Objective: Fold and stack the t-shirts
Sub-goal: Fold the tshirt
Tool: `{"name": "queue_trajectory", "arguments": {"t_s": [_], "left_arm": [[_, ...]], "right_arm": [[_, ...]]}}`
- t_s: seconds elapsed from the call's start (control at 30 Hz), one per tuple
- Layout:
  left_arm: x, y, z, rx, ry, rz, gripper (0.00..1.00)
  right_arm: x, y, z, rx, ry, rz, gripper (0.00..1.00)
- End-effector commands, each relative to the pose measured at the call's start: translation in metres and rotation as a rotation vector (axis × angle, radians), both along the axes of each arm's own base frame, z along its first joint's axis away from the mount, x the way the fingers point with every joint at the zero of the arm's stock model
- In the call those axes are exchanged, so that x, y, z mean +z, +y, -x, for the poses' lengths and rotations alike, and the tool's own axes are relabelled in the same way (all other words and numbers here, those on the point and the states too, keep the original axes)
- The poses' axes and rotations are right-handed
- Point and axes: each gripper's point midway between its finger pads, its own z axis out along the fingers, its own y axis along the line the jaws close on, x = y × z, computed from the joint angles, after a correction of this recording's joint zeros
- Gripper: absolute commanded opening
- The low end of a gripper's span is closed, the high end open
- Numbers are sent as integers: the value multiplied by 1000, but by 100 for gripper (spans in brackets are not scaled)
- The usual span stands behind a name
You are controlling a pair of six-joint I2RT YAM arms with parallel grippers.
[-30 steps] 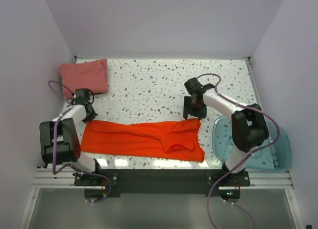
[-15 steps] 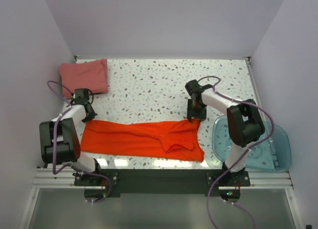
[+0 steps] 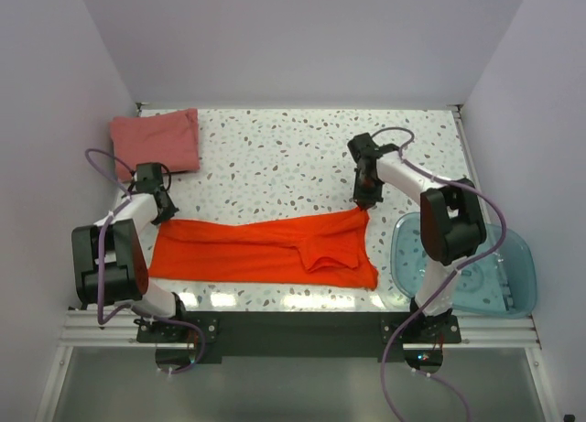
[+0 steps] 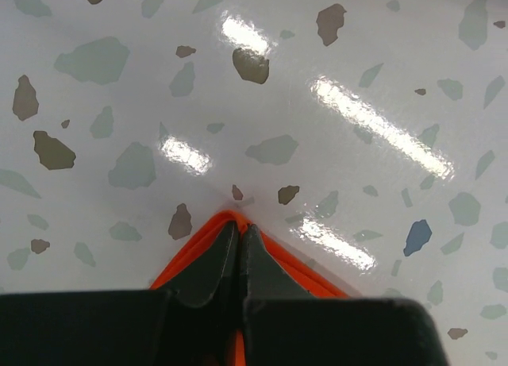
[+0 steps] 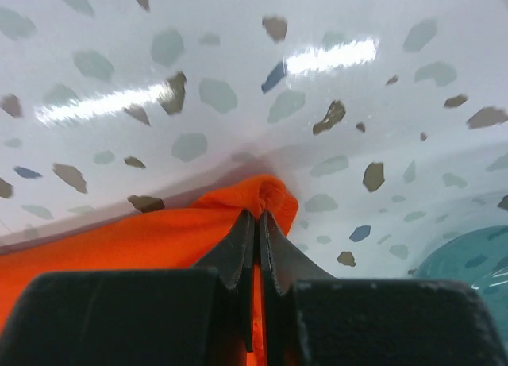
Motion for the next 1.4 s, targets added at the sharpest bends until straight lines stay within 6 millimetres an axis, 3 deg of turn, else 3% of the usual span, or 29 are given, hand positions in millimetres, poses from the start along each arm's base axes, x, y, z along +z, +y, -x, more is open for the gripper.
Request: {"name": "queue_trajectory", "arguments": {"t_s": [0.0,0.13,0.3,0.33,0.53,0.67,0.8,0.93,1.0,1.07,1.1,1.17,1.3,1.37], "left_arm": [[23,8,-17,1,-105,-23,0],[21,7,-18,-1,-100,-19,0],[23,7,-28,1,-113,-10,0],[24,8,-29,1,-114,-10,0],[27,6,-24,-4,-116,-10,0],[31,5,-14,-5,-132,-20,4],[33,5,-16,-10,-128,-20,34],[40,8,-16,0,-128,-30,56],[46,7,-14,2,-148,-29,64],[50,4,-11,0,-159,-20,66],[50,0,-11,-9,-165,-3,66],[53,-3,-7,-11,-172,6,66],[78,-4,-12,-24,-251,-2,66],[94,-10,-20,-55,-293,7,66]], "right_arm": [[28,-12,-44,-14,-131,43,0],[31,-16,-74,-17,-156,57,0],[11,-17,-97,-25,-131,60,0],[16,-17,-107,-33,-152,51,0],[11,-21,-128,-60,-153,59,0],[9,-26,-130,-73,-141,57,0],[11,-23,-131,-61,-146,42,0],[20,-22,-133,-48,-164,34,0],[31,-21,-134,-40,-186,23,11],[39,-19,-136,-32,-205,9,27],[49,-17,-138,-21,-227,-3,41],[58,-14,-137,-8,-243,-21,52],[88,-16,-132,0,-301,-32,59],[91,-17,-125,6,-306,-35,61]]}}
